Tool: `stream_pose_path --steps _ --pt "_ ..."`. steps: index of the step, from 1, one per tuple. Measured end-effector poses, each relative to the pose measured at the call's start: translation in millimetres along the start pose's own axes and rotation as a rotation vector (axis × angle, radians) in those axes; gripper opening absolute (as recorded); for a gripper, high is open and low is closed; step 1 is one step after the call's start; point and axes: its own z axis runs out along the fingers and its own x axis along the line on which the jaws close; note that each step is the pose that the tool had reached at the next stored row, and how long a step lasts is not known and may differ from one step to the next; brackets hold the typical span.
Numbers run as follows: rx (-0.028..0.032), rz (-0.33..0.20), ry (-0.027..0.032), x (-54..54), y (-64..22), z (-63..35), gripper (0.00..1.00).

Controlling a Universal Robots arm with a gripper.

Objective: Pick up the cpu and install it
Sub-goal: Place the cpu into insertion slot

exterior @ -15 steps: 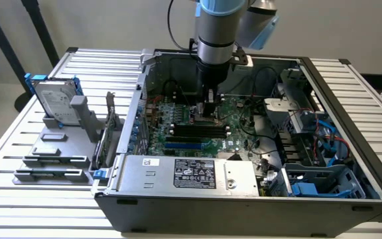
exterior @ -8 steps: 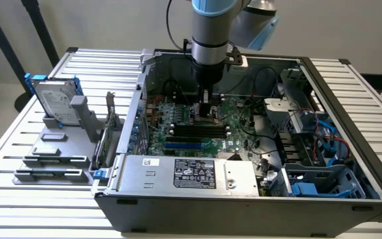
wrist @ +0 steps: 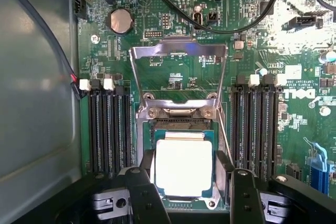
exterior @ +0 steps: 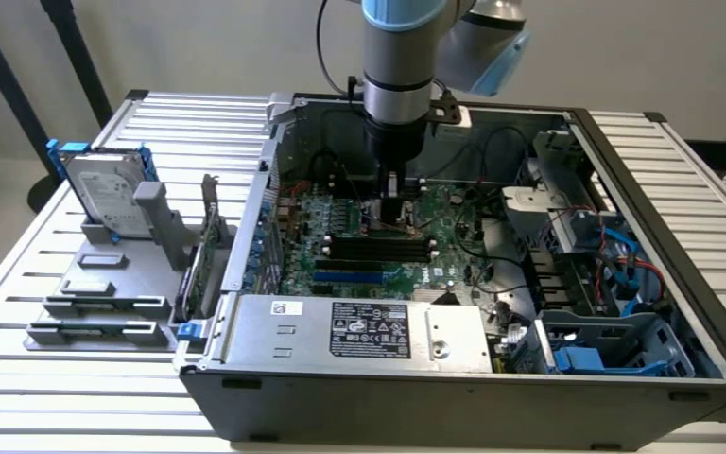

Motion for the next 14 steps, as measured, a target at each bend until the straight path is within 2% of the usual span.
stream_pose_path --steps 4,14 --pt "-0.0092 -0.001 -0.0010 0.3 -0.3 2.1 0.54" --pt "-0.0138 -0.001 -0.0022 1.2 -2.7 7.2 0.54"
